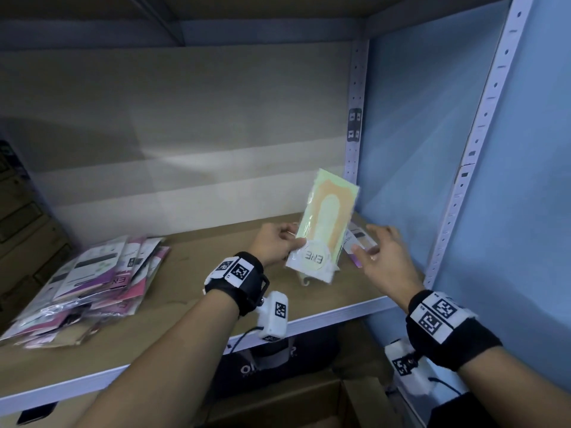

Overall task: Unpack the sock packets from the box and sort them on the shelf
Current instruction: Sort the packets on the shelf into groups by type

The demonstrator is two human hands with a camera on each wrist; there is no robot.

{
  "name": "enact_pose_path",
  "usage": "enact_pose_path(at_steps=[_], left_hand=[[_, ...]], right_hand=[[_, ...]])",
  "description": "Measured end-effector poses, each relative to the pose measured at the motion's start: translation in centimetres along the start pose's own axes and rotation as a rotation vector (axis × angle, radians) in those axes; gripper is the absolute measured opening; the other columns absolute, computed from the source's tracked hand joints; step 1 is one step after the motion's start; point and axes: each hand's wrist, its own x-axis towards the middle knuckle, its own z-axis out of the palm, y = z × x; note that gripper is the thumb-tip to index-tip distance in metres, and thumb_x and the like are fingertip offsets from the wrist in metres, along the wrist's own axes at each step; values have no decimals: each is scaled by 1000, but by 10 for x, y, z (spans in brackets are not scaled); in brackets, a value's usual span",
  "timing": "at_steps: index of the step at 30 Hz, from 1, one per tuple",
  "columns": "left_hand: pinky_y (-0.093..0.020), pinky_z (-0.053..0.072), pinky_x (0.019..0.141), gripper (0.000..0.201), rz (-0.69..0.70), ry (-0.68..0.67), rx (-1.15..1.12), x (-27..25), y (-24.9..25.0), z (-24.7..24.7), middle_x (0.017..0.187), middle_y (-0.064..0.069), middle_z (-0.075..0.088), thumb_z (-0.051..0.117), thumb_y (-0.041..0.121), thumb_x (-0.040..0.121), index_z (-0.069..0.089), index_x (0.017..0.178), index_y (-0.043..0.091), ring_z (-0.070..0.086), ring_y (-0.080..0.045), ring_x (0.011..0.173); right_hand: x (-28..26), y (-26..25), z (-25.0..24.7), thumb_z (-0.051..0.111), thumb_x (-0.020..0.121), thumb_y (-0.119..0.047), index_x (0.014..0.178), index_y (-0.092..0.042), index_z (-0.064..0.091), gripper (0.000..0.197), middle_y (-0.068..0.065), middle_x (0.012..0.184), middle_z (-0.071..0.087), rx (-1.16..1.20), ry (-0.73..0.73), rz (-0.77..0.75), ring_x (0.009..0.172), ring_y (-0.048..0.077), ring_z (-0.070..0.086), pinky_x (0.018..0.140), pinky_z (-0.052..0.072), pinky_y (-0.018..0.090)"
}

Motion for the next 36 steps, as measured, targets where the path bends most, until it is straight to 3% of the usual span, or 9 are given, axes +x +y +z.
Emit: enact_pose_path(at_steps=[2,8,13,16,20,25,28,31,36], left_hand=[[-13,48,56,24,100,-15,286,-2,9,-11,77,1,64,73,11,82,67,105,8,60,-11,68],[-26,51,77,19,195,-109,735,-6,28,-30,98,-1,71,71,15,83,74,102,19,64,-15,88],[-33,52,88,19,254,-74,777,-8,25,-32,103,1,69,69,19,84,74,101,25,64,-18,98],[-40,40,104,40,432,141,787,-11,20,-30,129,2,53,69,28,82,61,121,30,50,-17,119],[-41,42,102,58,422,431,511,-13,11,-31,132,1,39,70,30,80,43,131,25,50,-21,118],[-26,45,80,40,177,241,332,-20,-13,-12,113,-1,54,66,29,87,49,119,15,54,-13,86],[-31,49,83,37,87,109,107,-23,-21,3,102,2,57,68,33,86,51,114,17,56,-12,86],[-45,56,84,28,58,75,-108,-25,-19,15,99,-2,58,69,23,86,54,108,13,63,-23,89],[-33,52,76,25,110,160,-187,-21,-19,16,94,-8,60,69,11,84,60,107,5,60,-20,81]], right_hand=[[3,0,-7,64,87,-18,132,-12,48,48,7,128,44,-86,46,-216,112,21,50,95,41,28],[6,-6,-15,69,79,-24,127,-16,57,50,8,136,48,-520,99,-492,121,26,34,94,37,46],[3,0,-6,58,90,-25,94,-17,68,14,6,92,64,-400,-111,-353,87,27,60,73,51,39],[1,8,0,58,88,-29,90,-20,65,11,4,82,69,-313,-81,-236,75,27,64,66,54,41],[3,9,0,62,87,-24,91,-21,68,8,-1,77,70,-128,52,-67,76,24,66,73,55,36],[0,-5,6,62,90,-14,91,-13,60,2,-5,76,59,205,52,70,77,28,65,74,56,41],[2,-12,15,61,91,-14,93,-11,57,5,9,92,65,333,0,141,70,27,68,57,53,24],[1,-20,24,60,92,-16,94,-10,57,7,9,96,66,390,-35,159,58,21,69,62,55,32],[4,-20,34,62,91,-17,101,-7,57,14,7,97,64,431,-59,195,54,17,69,74,58,44]])
